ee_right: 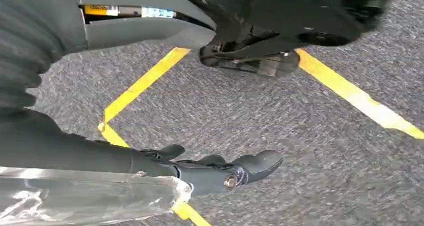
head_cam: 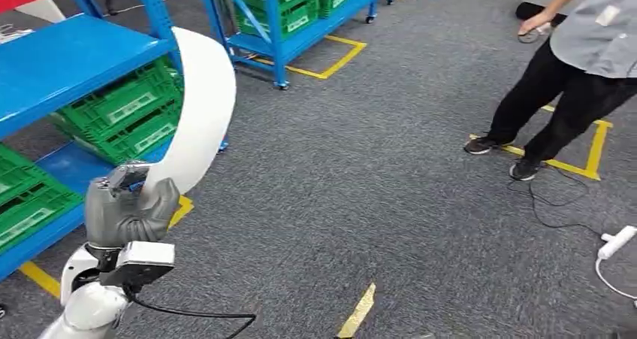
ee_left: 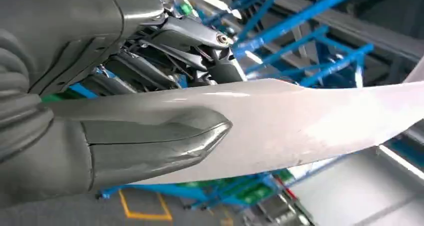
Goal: Take the parts from the cabinet and place them on the table.
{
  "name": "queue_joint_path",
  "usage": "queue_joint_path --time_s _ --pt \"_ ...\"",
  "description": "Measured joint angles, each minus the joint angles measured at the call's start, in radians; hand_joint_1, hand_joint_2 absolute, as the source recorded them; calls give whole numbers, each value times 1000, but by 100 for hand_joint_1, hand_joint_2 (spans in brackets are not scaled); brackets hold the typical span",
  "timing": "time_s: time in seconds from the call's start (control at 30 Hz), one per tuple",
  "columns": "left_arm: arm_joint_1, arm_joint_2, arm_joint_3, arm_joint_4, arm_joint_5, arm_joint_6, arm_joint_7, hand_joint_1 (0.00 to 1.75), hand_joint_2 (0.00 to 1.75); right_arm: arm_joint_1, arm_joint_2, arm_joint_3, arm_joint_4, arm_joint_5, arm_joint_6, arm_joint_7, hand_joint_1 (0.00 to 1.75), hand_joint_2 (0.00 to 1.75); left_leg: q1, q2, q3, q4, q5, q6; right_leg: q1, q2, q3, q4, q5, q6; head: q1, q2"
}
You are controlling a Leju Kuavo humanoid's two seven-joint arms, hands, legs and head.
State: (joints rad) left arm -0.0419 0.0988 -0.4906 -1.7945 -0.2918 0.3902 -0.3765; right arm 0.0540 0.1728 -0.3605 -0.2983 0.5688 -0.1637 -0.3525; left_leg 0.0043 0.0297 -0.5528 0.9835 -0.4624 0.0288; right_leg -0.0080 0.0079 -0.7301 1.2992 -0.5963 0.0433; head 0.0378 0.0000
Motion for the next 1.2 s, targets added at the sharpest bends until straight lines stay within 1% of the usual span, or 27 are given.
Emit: queue_joint_path --time_s 0.07,0.1,0.13,0.17,0.2,0.27,0.3,0.37,0.43,0.47,0.5,0.53,0.6,0.63,0.67,0.73,0.8,0.83,0.87,0.9,0.97,1.0,1.03,1.1,1.13,1.17,1.2 --pt "0 0 0 0 0 -3 11 175 175 0 0 0 0 0 0 0 0 175 0 18 2 1 -2 -3 -2 -9 67 -123 73 0 0 0" --pt "1 0 0 -1 0 -4 17 175 175 -2 0 -1 0 0 0 0 0 175 0 26 3 2 -5 -7 -2 -32 124 -224 114 -1 0 0" --pt "2 0 0 -3 0 -5 18 175 175 -5 0 -1 0 0 -1 0 0 175 -1 33 4 4 -7 -12 0 -63 155 -287 114 -2 0 0" --pt "5 1 1 -7 0 -5 18 175 175 -9 0 -1 0 0 -1 0 0 175 -9 39 0 11 -11 -19 6 -57 169 -299 113 -12 0 0" --pt "6 1 1 -8 0 -5 18 175 175 -12 0 -1 0 0 -3 0 0 175 -10 46 0 11 -9 -24 5 -51 162 -296 117 -18 -4 0" --pt "9 1 1 -9 0 -5 18 175 175 -11 0 -1 0 0 -3 0 0 175 -9 57 1 10 -10 -27 7 -38 157 -294 116 -23 -3 0" --pt "17 1 2 -12 0 -5 18 175 175 -8 0 -1 0 0 -3 0 0 175 -6 62 1 15 -15 -36 3 -25 158 -298 121 -35 -2 0" --pt "32 2 2 -16 0 -5 18 175 175 -6 0 -2 0 1 -5 0 0 175 1 3 -25 82 -71 -47 1 -11 159 -298 124 -44 -8 0" --pt "46 3 2 -16 0 -4 18 175 175 -11 0 -2 0 2 -5 0 0 175 1 -16 -99 240 -146 -50 2 7 157 -298 124 -49 -8 0" --pt "53 5 2 -16 0 -4 18 175 175 -12 0 -2 0 2 -4 0 0 175 1 -18 -128 298 -162 -50 3 16 157 -298 124 -50 -8 0" --pt "60 5 3 -16 0 -3 18 175 175 -11 0 -2 0 2 -4 0 0 175 1 -19 -138 313 -153 -47 5 28 158 -298 124 -50 -7 0" --pt "64 5 3 -16 0 -3 18 175 175 -10 0 -2 0 2 -4 0 0 175 1 -20 -128 286 -122 -43 6 40 159 -297 124 -50 -8 0" --pt "72 5 6 -16 0 -2 18 175 175 -10 0 -3 0 3 -4 0 0 175 1 -37 -63 141 -30 -31 7 63 161 -296 124 -50 -8 0" --pt "75 6 8 -16 0 -2 17 175 175 -11 1 -3 1 3 -4 0 0 175 0 -70 -28 68 3 -23 6 72 161 -296 124 -50 -8 0" --pt "78 6 9 -16 0 -2 16 175 175 -12 3 -3 1 3 -4 0 0 175 0 -92 -14 40 -5 -17 12 81 157 -292 124 -47 -7 0" --pt "84 5 10 -18 0 -3 14 175 175 -13 3 -3 1 4 -3 -1 0 175 -2 -82 -12 25 -11 -20 6 95 146 -291 128 -37 -5 0" --pt "84 4 10 -19 0 -5 11 175 175 -8 3 -3 2 5 -3 -1 0 175 1 -67 -10 13 -4 -11 7 109 139 -296 131 -23 -6 0" --pt "83 2 11 -19 0 -7 11 175 175 -6 3 -3 2 6 -3 -1 0 175 5 -53 -6 6 0 -6 7 78 131 -281 118 -22 -7 0" --pt "84 0 11 -19 -1 -12 10 175 175 -8 3 -3 3 6 -3 -2 0 175 5 -47 -6 5 0 -2 9 38 110 -240 86 -18 3 0" --pt "86 1 11 -19 -1 -15 10 175 175 -11 3 -3 3 6 -3 -2 0 175 4 -36 -7 5 0 0 7 16 76 -165 46 -14 5 0" --pt "90 1 11 -19 -1 -20 9 175 175 -17 3 -3 3 6 -3 -2 0 175 2 -11 -8 5 -2 2 4 2 2 -12 -15 -7 4 0" --pt "90 1 11 -19 -1 -21 9 175 175 -16 3 -3 3 6 -3 -2 0 175 2 -1 -8 6 -2 2 4 1 -12 20 -19 -4 4 0" --pt "90 1 11 -19 -1 -22 8 175 175 -14 3 -3 3 6 -3 -2 0 175 2 10 -8 6 -3 1 2 0 0 0 4 -2 4 0" --pt "90 1 11 -19 -1 -22 8 175 175 -14 3 -3 3 6 -3 -2 0 175 2 26 -5 6 -6 -3 0 -13 80 -145 81 -1 4 0" --pt "89 1 11 -19 -1 -23 6 175 175 -16 3 -3 3 6 -3 -2 0 175 1 34 -1 7 -8 -7 0 -44 138 -246 119 -3 5 0" --pt "90 1 11 -19 -1 -24 5 175 175 -19 3 -3 3 6 -3 -2 0 175 -7 41 0 8 -12 -13 8 -79 161 -292 106 -2 6 0" --pt "89 2 11 -19 -1 -24 2 175 175 -24 3 -3 3 6 -2 -3 0 175 -10 47 -1 13 -13 -18 6 -66 170 -299 109 -17 2 0"
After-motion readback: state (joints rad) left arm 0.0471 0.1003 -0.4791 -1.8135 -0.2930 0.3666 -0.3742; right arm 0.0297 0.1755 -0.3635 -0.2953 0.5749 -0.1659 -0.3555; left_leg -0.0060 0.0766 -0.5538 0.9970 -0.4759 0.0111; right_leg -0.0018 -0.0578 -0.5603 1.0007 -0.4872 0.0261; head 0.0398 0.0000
